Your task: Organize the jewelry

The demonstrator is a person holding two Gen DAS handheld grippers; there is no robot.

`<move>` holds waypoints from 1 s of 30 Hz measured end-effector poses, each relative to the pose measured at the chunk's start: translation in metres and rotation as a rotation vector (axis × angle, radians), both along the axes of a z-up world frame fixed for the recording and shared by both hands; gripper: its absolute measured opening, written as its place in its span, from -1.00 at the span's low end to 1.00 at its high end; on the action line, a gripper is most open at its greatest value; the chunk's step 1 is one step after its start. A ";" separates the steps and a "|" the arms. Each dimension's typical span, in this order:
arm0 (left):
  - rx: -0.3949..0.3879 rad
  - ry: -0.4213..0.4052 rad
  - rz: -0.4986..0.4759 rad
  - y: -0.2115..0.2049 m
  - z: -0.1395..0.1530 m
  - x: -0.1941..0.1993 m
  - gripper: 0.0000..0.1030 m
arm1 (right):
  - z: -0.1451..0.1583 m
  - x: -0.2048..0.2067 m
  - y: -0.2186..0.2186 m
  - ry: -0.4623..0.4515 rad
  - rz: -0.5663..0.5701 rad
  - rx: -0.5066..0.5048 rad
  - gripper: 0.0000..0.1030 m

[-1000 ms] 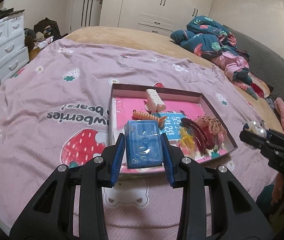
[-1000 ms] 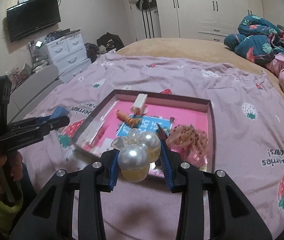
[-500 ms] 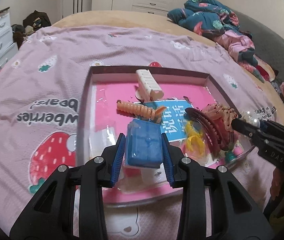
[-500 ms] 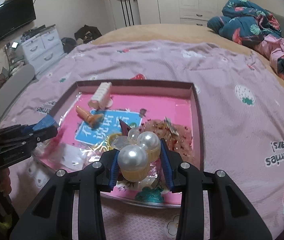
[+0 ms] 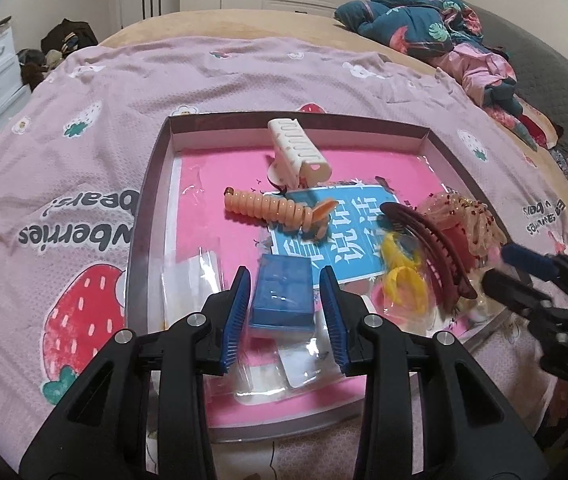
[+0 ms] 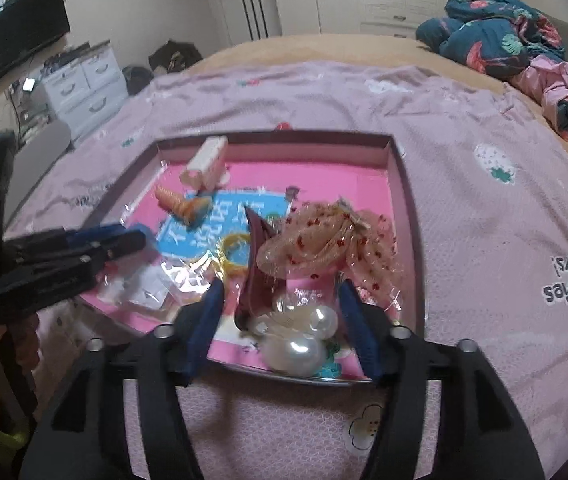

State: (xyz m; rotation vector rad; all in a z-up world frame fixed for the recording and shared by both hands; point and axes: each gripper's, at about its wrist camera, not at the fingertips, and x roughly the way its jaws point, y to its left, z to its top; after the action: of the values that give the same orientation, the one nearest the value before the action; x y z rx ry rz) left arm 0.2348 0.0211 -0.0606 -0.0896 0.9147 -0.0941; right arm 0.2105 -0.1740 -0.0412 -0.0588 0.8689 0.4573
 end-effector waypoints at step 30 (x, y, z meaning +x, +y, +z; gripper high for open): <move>-0.003 -0.224 0.045 -0.001 0.093 -0.119 0.82 | 0.093 -0.110 -0.044 -0.231 -0.019 0.110 0.91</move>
State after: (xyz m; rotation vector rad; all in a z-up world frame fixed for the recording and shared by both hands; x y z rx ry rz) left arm 0.1154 0.0201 0.0325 -0.1007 0.6884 -0.0620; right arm 0.1004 -0.2183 0.0521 -0.0018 0.6161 0.4698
